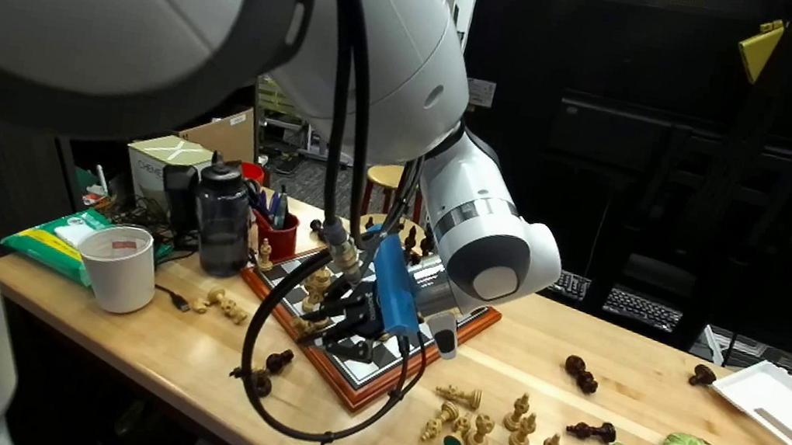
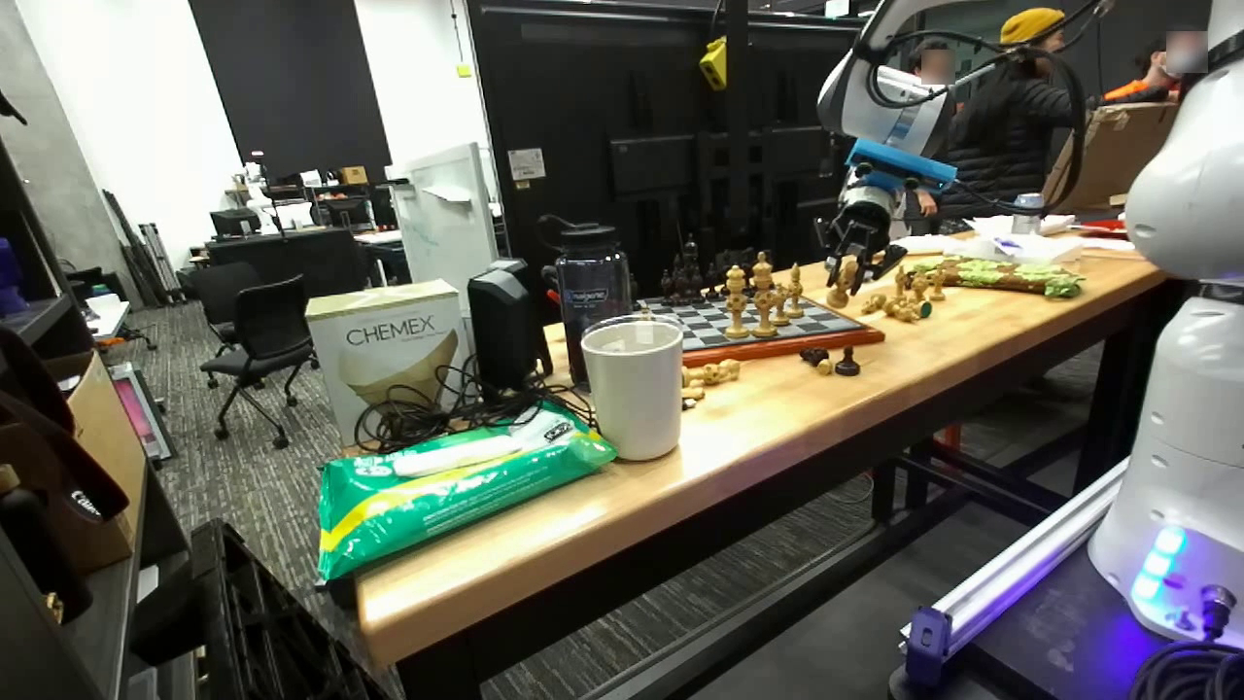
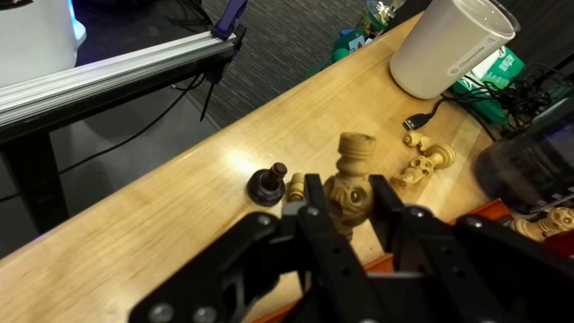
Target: Pick up the beige chess piece lying on he bottom right side of the chess board and then put it in an upright position
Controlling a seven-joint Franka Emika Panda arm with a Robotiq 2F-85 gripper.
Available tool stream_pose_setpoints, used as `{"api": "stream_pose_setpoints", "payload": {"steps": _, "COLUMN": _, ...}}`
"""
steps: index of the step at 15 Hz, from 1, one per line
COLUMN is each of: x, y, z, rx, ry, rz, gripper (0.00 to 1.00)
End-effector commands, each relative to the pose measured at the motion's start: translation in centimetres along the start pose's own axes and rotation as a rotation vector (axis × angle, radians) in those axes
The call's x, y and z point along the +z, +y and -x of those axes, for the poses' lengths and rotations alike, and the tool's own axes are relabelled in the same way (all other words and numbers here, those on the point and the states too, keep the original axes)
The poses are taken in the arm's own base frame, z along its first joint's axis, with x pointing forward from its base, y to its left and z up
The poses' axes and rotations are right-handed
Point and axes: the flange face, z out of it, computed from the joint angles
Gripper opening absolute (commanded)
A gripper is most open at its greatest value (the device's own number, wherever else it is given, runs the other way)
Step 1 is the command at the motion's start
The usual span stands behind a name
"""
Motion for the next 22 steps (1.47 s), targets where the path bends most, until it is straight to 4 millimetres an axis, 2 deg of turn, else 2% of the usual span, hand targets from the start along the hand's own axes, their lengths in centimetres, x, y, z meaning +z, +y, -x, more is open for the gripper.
{"api": "stream_pose_setpoints", "payload": {"steps": 1, "x": -0.7, "y": -0.3, "z": 0.0, "rx": -0.003, "ry": -0.002, "rz": -0.008, "gripper": 0.07}}
{"api": "stream_pose_setpoints", "payload": {"steps": 8, "x": -0.6, "y": -0.9, "z": 0.9, "rx": -0.044, "ry": 0.025, "rz": 0.006, "gripper": 0.07}}
{"api": "stream_pose_setpoints", "payload": {"steps": 13, "x": -0.1, "y": -2.1, "z": 2.0, "rx": -0.15, "ry": 0.069, "rz": 0.066, "gripper": 0.07}}
{"api": "stream_pose_setpoints", "payload": {"steps": 14, "x": -0.3, "y": -1.7, "z": 0.6, "rx": -0.101, "ry": 0.031, "rz": 0.036, "gripper": 0.29}}
{"api": "stream_pose_setpoints", "payload": {"steps": 21, "x": -0.2, "y": -2.2, "z": 1.0, "rx": -0.134, "ry": 0.048, "rz": 0.056, "gripper": 0.29}}
{"api": "stream_pose_setpoints", "payload": {"steps": 22, "x": -0.2, "y": -2.2, "z": 1.0, "rx": -0.134, "ry": 0.047, "rz": 0.056, "gripper": 0.07}}
